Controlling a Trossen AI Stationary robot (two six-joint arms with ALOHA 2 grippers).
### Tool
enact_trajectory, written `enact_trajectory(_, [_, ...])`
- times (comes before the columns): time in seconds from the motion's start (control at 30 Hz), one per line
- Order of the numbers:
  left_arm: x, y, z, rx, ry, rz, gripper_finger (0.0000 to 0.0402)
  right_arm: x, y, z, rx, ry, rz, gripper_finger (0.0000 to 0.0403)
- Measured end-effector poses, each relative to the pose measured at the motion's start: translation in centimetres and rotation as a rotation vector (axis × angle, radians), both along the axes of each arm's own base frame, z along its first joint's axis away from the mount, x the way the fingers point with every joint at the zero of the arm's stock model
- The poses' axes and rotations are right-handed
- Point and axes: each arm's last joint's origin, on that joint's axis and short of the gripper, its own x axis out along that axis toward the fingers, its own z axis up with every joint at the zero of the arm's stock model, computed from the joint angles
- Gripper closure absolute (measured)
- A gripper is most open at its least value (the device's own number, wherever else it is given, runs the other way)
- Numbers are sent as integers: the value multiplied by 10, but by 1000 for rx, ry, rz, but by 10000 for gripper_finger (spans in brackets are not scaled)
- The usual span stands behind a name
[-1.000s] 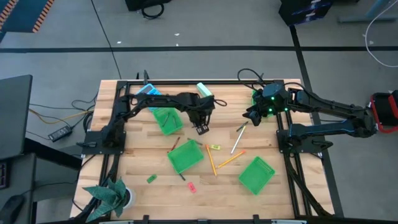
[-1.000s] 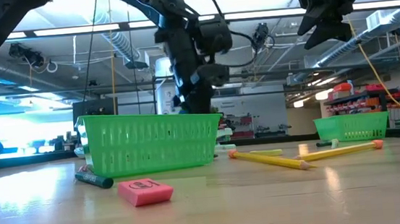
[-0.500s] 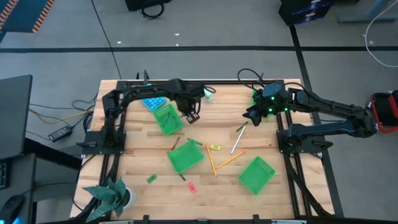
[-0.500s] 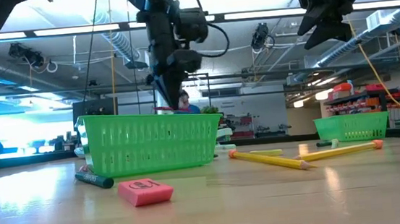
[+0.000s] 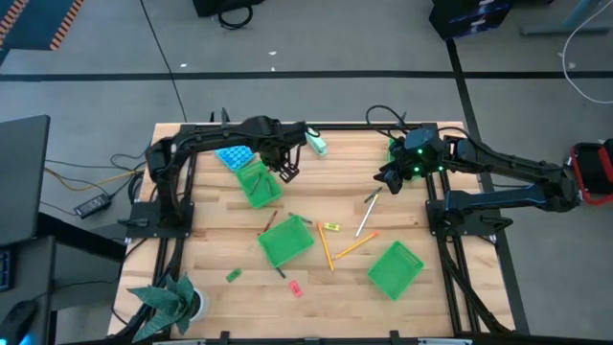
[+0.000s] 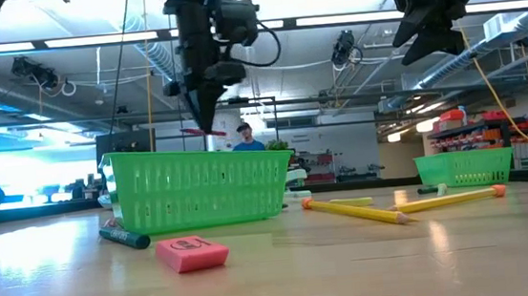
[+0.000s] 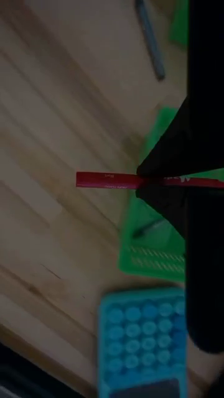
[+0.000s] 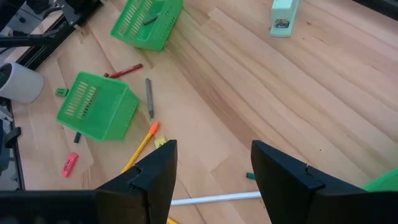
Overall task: Sort crayons/erasers/pens/pencils in bins
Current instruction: Put the top right red crayon into the top left green bin
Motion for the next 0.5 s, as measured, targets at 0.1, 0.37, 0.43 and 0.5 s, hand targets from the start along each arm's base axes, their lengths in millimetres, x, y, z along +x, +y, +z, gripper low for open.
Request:
enact_trajectory(0.1, [-20, -6, -3, 12, -4, 57, 378, 0, 0, 0, 0, 0, 0, 192])
enact_trajectory(0.37, [-72, -24, -21, -7, -228, 320, 379, 0, -1, 0, -48, 14, -14, 192])
enact_trajectory(0.43, [-76, -27, -29, -17, -252, 387, 378, 0, -2, 0, -54, 16, -21, 192])
enact_trajectory(0.5, [-77, -31, -39, -26, -267, 431, 381, 0, -2, 0, -59, 16, -26, 192])
